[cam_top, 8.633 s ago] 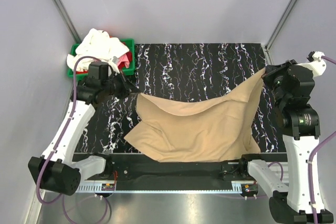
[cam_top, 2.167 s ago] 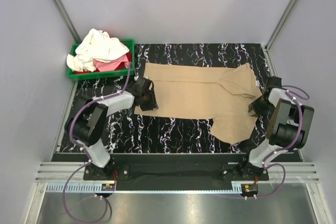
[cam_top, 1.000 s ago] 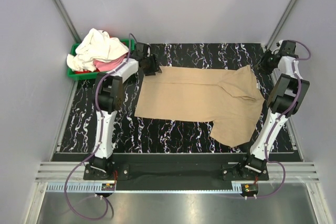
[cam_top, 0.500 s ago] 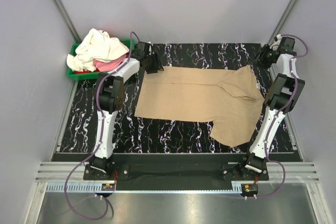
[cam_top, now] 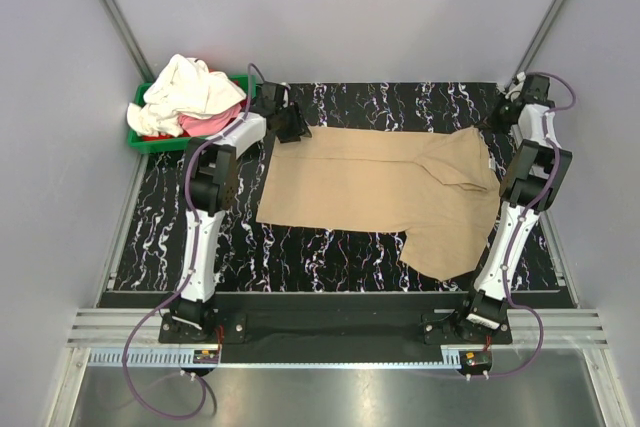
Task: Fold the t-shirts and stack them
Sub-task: Fold the tshirt
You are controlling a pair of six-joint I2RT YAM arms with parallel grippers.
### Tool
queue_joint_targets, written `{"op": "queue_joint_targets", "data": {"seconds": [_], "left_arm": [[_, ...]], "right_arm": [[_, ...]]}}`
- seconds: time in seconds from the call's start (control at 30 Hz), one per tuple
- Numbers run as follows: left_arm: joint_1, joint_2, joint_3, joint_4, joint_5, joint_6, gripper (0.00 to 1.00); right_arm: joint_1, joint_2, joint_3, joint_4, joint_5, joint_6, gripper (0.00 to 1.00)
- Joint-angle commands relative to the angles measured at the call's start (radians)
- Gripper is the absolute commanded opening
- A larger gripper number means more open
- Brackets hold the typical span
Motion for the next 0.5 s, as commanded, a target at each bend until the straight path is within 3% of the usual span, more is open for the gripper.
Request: {"op": "queue_joint_targets", "data": {"seconds": [0.0,0.1,0.2,0.33,0.47], "left_arm": [[0.016,0.000,-0.031,-0.009,-0.058,-0.023,0.48],[0.016,-0.004,-0.057,-0.025,-0.081,-0.033,0.48],[0.016,-0.007,-0.065,-0.035,-0.096,-0.043,0.48],[0.018,-0.006,-0.060,-0.043,-0.107,-0.049,0.48],[0.018,-0.003,-0.043,-0.043,-0.095,-0.058,0.48]], "right_arm": [[-0.003,-0.016,0.053,0.018,0.126,0.038,0.00],[-0.020,-0.048,0.004,0.085,0.170,0.119,0.00],[-0.037,-0.131,-0.146,0.238,0.185,0.208,0.00],[-0.055,-0.211,-0.394,0.484,0.073,0.323,0.07],[-0.058,-0.195,-0.424,0.533,0.038,0.365,0.10]]}}
